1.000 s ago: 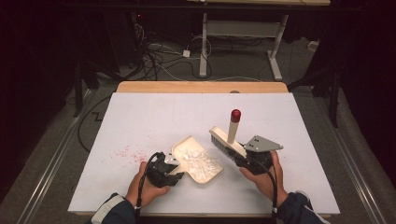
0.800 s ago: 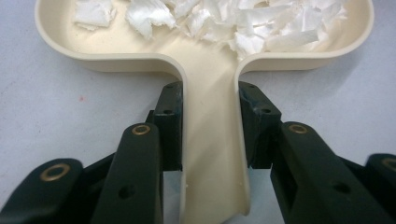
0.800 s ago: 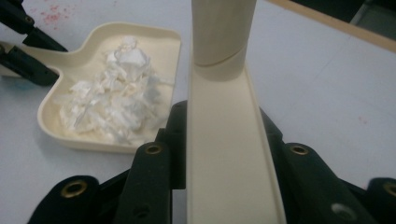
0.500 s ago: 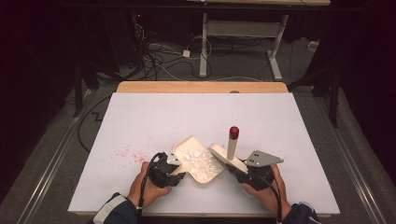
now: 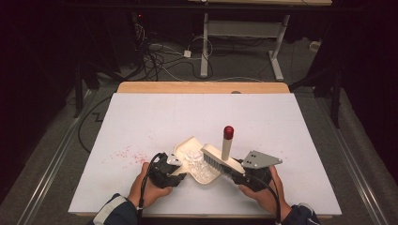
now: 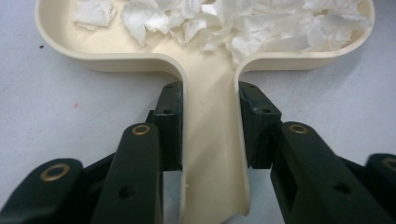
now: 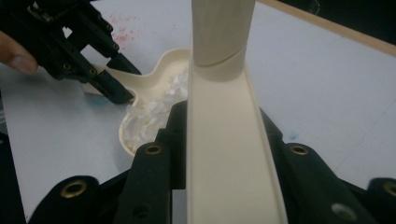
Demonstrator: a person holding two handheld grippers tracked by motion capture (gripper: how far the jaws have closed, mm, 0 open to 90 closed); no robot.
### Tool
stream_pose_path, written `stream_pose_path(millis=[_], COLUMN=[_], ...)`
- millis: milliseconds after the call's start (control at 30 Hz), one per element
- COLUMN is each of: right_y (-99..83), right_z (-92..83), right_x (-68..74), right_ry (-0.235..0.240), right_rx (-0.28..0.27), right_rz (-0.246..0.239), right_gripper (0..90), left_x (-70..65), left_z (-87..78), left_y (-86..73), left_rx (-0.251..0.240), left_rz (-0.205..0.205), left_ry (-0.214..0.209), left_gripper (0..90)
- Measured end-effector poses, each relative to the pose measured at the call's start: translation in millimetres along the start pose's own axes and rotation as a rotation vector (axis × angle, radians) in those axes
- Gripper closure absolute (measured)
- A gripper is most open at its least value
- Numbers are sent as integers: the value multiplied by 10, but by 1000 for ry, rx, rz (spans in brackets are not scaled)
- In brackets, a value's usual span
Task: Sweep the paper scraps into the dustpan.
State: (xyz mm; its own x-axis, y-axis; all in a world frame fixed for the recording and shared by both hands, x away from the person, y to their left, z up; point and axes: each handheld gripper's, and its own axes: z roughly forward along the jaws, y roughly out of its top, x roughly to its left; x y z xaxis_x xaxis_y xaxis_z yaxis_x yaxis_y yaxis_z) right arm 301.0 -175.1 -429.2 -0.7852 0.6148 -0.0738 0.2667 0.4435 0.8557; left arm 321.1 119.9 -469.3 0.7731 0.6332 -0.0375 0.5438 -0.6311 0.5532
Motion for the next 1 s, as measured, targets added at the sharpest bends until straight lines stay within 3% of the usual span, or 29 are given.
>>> stream_pose_path(millis=[200, 333, 533, 767, 900, 1000], right_y=[58, 64, 45, 29, 35, 61], right_z=[-141, -138, 104, 341, 447, 489], right_x=[-95, -143, -267, -402, -447, -375], right_ry=[-28, -38, -77, -116, -112, -81], right_rx=[-75, -72, -28, 16, 42, 38], right_rz=[33, 39, 25, 40, 49, 34], right_gripper=[677, 677, 677, 677, 677, 677], left_x=[35, 46, 44, 43, 40, 43], left_z=[-11, -15, -9, -5, -4, -1], left_y=[-24, -36, -36, -35, -32, -28], left_rx=[-2, -1, 2, 5, 6, 6], left_rz=[-5, -6, -7, -5, -6, -5], left_ry=[-6, -9, -7, -6, -4, -5], left_gripper=[636, 636, 637, 637, 637, 637])
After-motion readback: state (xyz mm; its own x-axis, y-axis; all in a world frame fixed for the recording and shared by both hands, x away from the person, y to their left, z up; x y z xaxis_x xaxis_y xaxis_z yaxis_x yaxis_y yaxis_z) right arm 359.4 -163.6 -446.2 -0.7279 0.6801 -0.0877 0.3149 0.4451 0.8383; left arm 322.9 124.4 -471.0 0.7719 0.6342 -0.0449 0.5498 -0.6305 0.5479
